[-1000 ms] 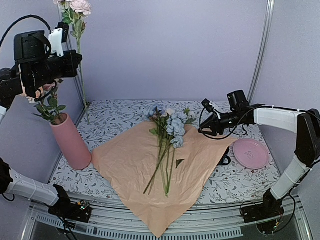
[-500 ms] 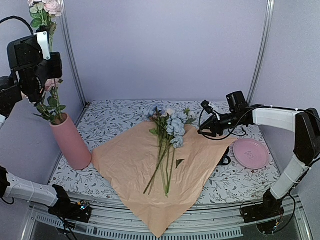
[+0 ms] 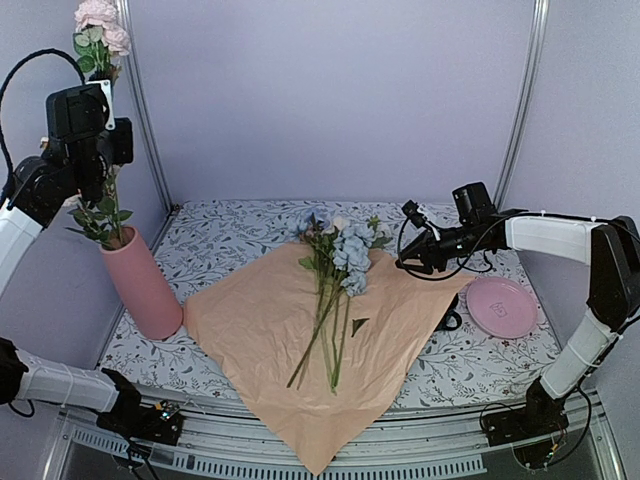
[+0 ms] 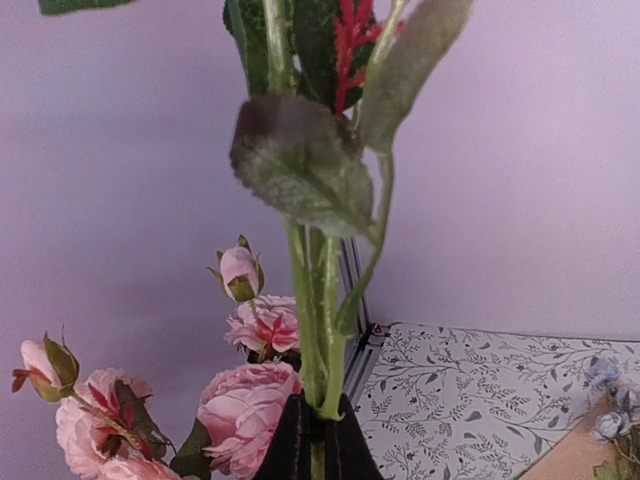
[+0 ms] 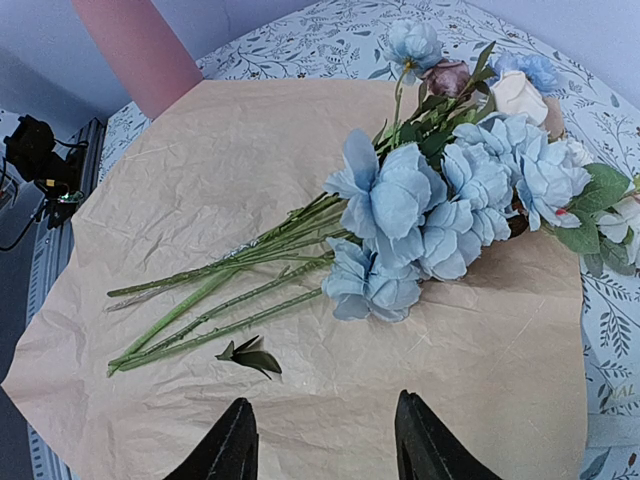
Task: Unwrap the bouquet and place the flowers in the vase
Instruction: Place the fake flower in the vase.
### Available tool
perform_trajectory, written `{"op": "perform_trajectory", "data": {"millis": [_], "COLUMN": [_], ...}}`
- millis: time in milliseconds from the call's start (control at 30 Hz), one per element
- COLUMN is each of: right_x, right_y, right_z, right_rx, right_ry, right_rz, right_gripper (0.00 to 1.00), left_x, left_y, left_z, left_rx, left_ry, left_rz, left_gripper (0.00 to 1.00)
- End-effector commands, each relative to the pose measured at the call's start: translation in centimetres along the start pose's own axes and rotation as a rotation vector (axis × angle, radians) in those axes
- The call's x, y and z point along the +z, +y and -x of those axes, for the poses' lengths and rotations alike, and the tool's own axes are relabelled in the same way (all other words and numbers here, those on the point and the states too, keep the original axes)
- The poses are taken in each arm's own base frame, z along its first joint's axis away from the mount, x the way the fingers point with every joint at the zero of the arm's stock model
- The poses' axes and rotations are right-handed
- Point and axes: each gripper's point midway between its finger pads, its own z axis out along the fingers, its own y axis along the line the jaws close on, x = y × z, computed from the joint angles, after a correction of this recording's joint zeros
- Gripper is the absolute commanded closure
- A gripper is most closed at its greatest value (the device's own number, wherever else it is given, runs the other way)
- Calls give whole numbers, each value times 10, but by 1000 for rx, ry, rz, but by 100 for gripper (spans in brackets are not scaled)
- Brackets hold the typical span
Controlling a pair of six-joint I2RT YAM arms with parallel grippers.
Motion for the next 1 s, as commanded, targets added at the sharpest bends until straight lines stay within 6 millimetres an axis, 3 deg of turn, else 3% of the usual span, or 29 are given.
{"op": "perform_trajectory", "data": {"millis": [0, 267, 567, 967], "right_x": [5, 6, 11, 14], "right_y": [-1, -2, -2, -2], "right_z": [-8, -11, -16, -19], "right_rx": [8, 11, 29, 44], "right_ry": [16, 23, 32, 38], "right_rz": [11, 14, 37, 51], "right_gripper": [51, 51, 51, 51], "left_x": [16, 34, 27, 13], "left_y": [-13, -22, -17, -3], "left_z": [-26, -79, -137, -177], "left_rx": [-76, -82, -62, -32], "left_ry": [66, 167, 282, 386], "left_rz": [-99, -139, -122, -95], "left_gripper": [100, 100, 100, 100]}}
